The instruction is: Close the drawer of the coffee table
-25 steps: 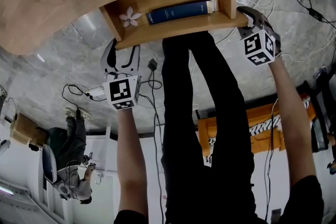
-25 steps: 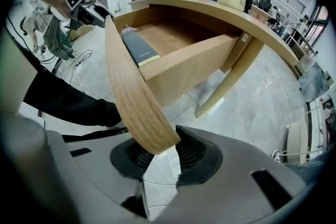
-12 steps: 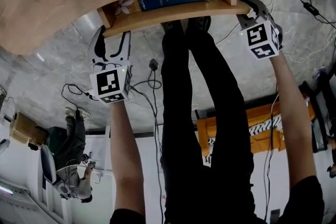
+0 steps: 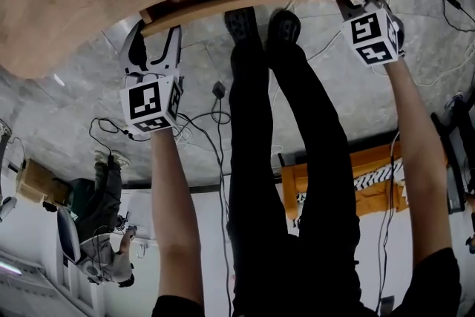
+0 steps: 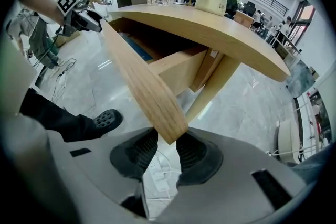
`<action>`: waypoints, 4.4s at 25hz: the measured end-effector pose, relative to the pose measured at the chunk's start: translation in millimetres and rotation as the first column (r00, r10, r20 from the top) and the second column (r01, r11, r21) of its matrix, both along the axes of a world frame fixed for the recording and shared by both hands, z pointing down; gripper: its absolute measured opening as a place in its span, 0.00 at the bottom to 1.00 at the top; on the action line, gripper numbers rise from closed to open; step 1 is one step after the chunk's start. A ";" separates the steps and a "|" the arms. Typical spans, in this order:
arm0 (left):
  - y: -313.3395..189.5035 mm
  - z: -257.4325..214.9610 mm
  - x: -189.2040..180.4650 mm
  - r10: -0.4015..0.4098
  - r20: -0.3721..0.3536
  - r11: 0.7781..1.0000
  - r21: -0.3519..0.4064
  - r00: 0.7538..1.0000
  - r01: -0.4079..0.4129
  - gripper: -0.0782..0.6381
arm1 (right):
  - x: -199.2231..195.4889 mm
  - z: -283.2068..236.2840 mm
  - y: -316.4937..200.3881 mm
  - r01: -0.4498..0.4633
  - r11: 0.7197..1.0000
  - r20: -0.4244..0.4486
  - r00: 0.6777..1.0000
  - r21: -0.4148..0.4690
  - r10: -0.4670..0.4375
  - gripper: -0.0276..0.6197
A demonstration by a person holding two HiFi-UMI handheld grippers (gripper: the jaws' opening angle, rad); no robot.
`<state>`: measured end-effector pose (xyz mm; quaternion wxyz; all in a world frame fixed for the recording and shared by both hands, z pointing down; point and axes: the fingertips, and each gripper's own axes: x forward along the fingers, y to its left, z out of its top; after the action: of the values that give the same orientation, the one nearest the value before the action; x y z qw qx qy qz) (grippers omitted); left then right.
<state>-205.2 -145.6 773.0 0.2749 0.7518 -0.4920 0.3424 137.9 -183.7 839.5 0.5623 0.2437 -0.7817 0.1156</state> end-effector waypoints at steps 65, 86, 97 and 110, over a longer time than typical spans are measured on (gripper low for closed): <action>105.1 -294.1 108.1 -0.310 -0.267 0.938 0.070 0.912 0.340 0.51 | -12.9 -316.6 76.2 -0.312 0.943 0.292 0.918 0.119 0.267 0.19; 191.3 -498.8 105.5 -0.076 -0.250 0.916 0.366 0.965 0.167 0.50 | -85.9 -550.0 171.6 -0.340 0.897 0.554 0.821 0.284 0.135 0.21; 312.7 -591.4 86.0 0.057 -0.329 0.819 0.555 0.943 0.144 0.42 | -155.8 -614.6 319.2 -0.370 0.895 0.649 0.750 0.247 0.131 0.21; 420.2 -650.0 61.9 0.146 -0.314 0.750 0.653 0.938 0.102 0.19 | -172.9 -715.8 428.7 -0.379 0.828 0.685 0.729 0.413 -0.008 0.08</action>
<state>-143.4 274.6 123.0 0.0692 0.8539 -0.5157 0.0123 -35.0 245.0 123.7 0.1448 0.4117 -0.8991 0.0332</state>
